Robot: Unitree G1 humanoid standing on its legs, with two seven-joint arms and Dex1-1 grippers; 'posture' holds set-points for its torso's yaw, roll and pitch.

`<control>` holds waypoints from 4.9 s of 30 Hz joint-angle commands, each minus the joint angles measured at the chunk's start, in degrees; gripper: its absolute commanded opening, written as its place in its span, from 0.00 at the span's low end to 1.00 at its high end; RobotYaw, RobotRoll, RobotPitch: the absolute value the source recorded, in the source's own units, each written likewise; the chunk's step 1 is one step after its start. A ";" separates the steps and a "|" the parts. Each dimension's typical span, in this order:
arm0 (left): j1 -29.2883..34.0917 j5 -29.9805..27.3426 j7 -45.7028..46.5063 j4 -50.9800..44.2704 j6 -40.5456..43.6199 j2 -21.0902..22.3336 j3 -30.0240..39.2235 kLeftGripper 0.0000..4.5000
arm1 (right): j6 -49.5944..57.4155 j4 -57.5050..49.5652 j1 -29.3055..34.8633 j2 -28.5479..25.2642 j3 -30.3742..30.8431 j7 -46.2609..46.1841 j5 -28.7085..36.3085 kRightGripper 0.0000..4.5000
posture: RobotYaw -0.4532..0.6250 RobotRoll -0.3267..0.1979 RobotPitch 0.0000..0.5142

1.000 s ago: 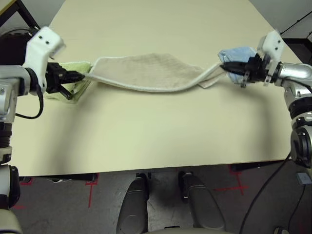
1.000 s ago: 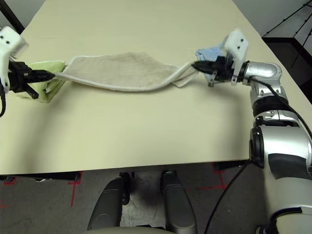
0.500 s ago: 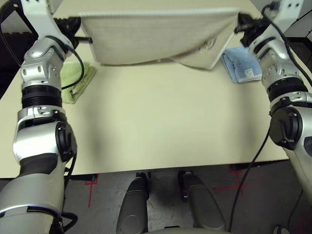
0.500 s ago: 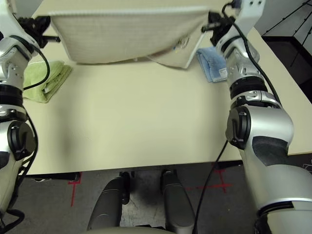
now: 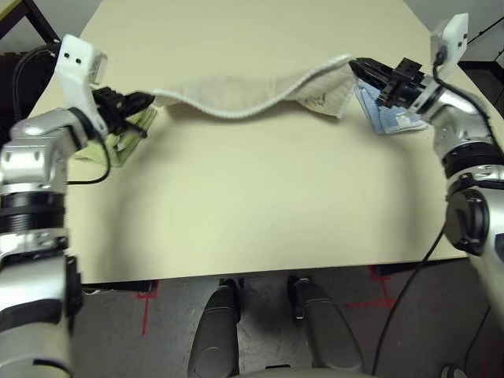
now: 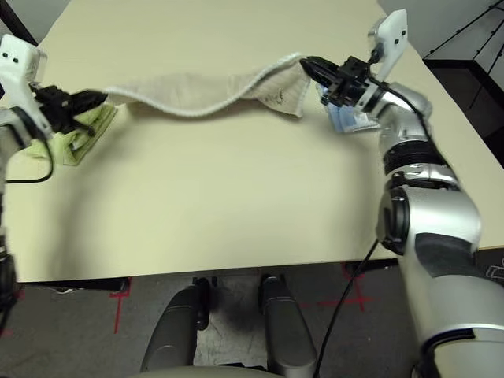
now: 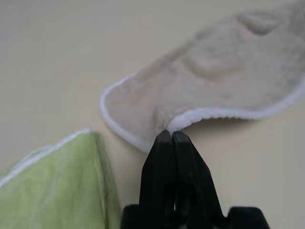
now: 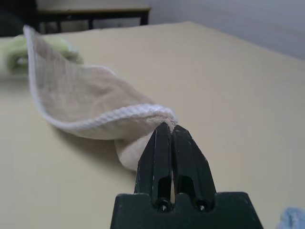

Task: Fold the towel and set it aside.

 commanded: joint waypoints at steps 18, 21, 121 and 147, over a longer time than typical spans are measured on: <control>6.94 9.94 -32.57 1.79 -6.67 18.80 -18.58 0.01 | -11.55 -0.98 6.72 -9.20 18.52 19.56 -13.73 0.00 | 0.44 0.62 0.41; 7.34 12.47 -34.83 3.58 -11.04 19.71 -19.09 0.01 | -10.91 -2.23 6.93 -10.66 24.02 19.56 -11.61 0.00 | 0.43 0.62 0.41; -28.46 15.80 -8.54 51.49 -34.96 -10.01 -2.66 1.00 | -0.91 3.32 -2.22 5.78 2.80 -17.15 -4.12 1.00 | 0.43 0.62 0.41; 10.15 -0.02 -11.71 4.06 -21.01 -16.71 1.07 1.00 | 62.22 -48.23 26.75 12.44 -13.84 -21.50 30.08 1.00 | 0.40 0.62 0.41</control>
